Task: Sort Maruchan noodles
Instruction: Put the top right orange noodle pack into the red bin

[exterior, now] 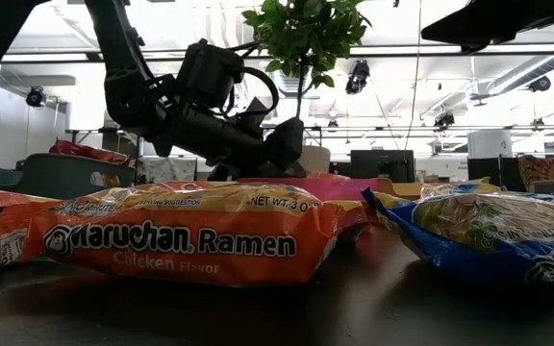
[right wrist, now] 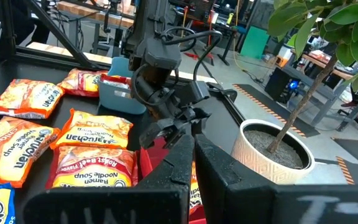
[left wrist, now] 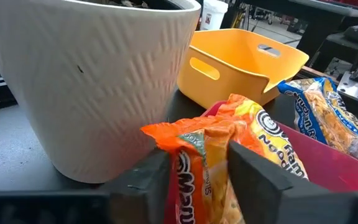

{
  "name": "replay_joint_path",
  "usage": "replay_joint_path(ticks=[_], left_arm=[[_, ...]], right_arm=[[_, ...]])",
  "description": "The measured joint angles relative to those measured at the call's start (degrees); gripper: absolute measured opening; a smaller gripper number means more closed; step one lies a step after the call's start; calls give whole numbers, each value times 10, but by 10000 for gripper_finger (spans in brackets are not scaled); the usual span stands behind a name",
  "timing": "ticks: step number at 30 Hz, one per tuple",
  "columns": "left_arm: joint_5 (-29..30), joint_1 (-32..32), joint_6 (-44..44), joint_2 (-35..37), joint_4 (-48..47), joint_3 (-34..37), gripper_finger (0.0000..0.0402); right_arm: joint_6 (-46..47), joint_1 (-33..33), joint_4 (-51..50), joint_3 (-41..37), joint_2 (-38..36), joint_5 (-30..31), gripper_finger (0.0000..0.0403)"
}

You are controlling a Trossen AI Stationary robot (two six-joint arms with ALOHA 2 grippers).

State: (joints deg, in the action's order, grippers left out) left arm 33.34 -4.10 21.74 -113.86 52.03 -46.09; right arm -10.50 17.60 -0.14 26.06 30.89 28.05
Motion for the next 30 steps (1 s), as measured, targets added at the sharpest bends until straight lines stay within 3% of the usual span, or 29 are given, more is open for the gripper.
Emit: replay_joint_path(ticks=[7, 11, 20, 30], left_arm=[[0, 1, -14, 0, 0, 0, 10], [1, 6, -37, 11, 11, 0, 7], [2, 34, -173, 37, 59, 0, 0], [-24, 60, -287, 42, 85, 0, 0]], right_arm=[[0, 0, 0, 0, 0, 0, 9], [0, 0, 0, 0, 0, 0, 9], [0, -1, 17, 0, 5, 0, 9], [26, -47, 38, 16, 104, 0, 9]])
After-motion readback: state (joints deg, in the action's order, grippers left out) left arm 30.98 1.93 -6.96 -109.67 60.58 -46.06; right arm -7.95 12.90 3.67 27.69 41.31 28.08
